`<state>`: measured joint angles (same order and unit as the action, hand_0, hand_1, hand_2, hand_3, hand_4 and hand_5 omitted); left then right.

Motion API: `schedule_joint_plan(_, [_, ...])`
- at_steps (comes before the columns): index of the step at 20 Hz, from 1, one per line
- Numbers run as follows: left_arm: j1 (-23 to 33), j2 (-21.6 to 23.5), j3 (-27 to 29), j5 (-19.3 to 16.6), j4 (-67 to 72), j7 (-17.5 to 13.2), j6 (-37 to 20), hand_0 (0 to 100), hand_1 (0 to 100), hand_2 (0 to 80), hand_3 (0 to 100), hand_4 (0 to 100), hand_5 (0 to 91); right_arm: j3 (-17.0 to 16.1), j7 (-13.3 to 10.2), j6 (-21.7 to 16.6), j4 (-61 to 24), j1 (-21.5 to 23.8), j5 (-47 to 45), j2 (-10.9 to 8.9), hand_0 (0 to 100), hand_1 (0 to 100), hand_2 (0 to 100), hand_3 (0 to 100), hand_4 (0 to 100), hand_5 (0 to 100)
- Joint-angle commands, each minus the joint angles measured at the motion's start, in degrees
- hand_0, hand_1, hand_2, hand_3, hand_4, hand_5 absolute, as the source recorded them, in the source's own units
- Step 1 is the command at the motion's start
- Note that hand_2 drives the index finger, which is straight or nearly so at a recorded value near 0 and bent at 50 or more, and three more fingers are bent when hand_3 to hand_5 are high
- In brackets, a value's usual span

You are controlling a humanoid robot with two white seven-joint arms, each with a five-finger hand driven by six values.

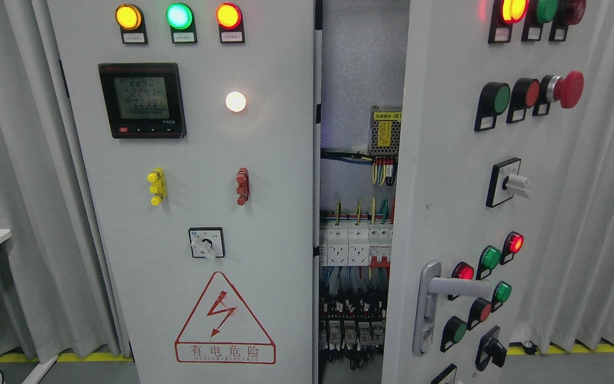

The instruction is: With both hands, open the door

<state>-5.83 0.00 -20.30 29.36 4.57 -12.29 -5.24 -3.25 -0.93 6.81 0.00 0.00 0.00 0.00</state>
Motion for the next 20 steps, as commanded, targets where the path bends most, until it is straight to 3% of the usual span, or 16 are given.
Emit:
schedule_joint_plan(1, [0.0,0.3,0.0,0.0,-0.1,0.0,0.0,30,0,2.8,3,4,0.0,0.0,0.0,0.0,1.5,-1.7,-0.4,0.00,22,0,0,0,0,0])
schedule_joint_plan(7, [0.0,0.4,0.0,0.0,-0.2,-0.1,-0.1,30,0,2.8,3,4,0.0,0.0,0.0,0.0,1.5,-1.7,-0.4,0.00,22,0,0,0,0,0])
schedule_joint_plan(10, [1.5,3.1,0.1,0.0,-8.9,-1.4,-0.2,30,0,2.8,3,4,0.0,0.0,0.0,0.0,1.5,-1.7,-0.4,0.00,22,0,0,0,0,0])
schedule_joint_plan(16, [9.1,13.3,1.2,0.1,-41.9,-10.9,-0.1,30,0,2.7,3,4,0.0,0.0,0.0,0.0,1.5,-1.6,-0.4,0.00,22,0,0,0,0,0])
schedule_joint_plan(20, [15.0,18.3,8.9,-0.6,-65.0,-17.9,-0.2,30,0,2.7,3,4,0.0,0.0,0.0,0.0,1.5,-1.7,-0.4,0.00,22,0,0,0,0,0])
